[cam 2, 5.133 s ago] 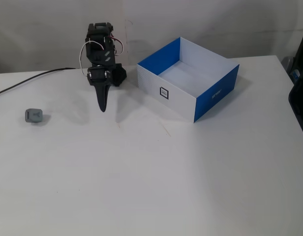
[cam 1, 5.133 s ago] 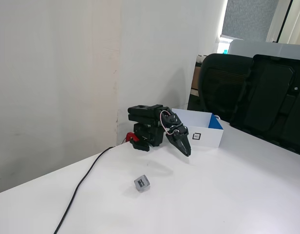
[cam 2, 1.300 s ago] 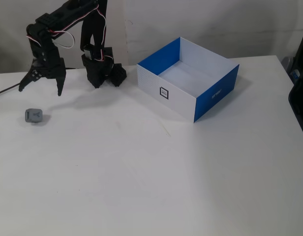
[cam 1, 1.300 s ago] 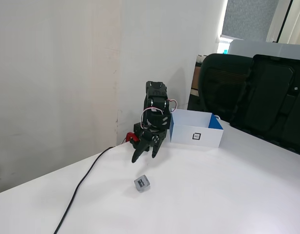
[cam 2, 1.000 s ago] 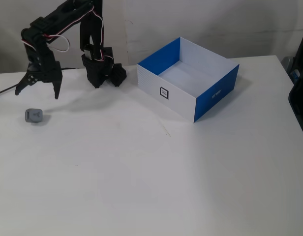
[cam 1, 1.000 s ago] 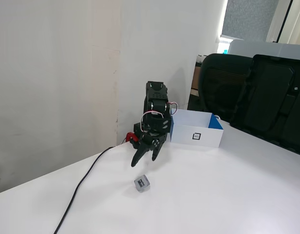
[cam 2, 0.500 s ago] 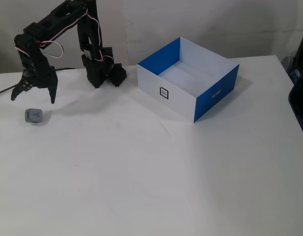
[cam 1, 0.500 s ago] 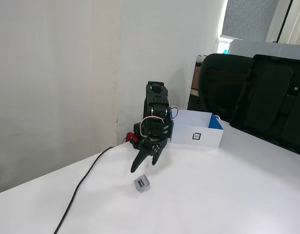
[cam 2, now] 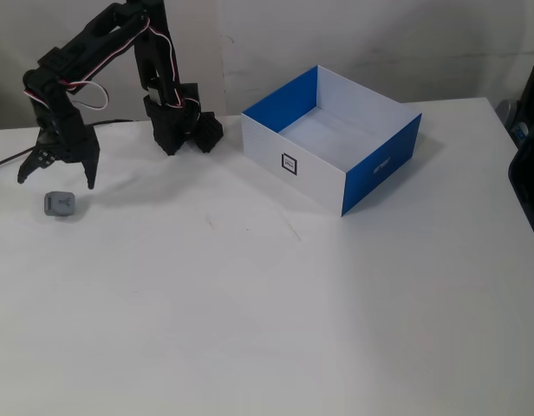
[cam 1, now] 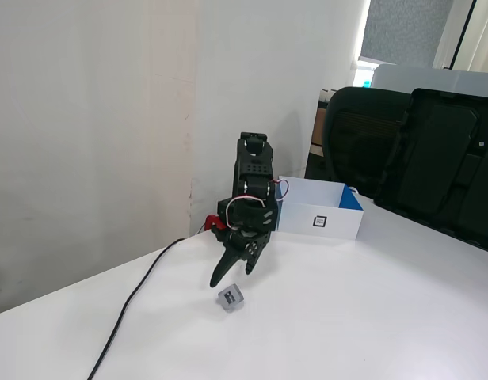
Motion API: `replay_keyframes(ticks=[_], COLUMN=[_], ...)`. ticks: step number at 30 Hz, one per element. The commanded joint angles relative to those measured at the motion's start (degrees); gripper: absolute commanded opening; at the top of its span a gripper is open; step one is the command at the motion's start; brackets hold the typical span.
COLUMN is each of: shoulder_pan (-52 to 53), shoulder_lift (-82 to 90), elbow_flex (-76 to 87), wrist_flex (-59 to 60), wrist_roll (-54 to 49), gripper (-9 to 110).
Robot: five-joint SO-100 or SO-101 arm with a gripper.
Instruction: Grasp the gray block and put it in the box.
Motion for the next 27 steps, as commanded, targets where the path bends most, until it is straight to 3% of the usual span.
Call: replay_keyframes(ticks=[1,19,27], shoulder_pan=[-0.35,0.53,1.05], shoulder_lift=[0.26,-6.77,-7.21], elbow_flex=[-1.32,-4.92,-6.86], wrist_flex=[-0.88,-2.37,-2.37], wrist_roll=[-0.35,-0.35,-0.62], gripper=[53,54,48])
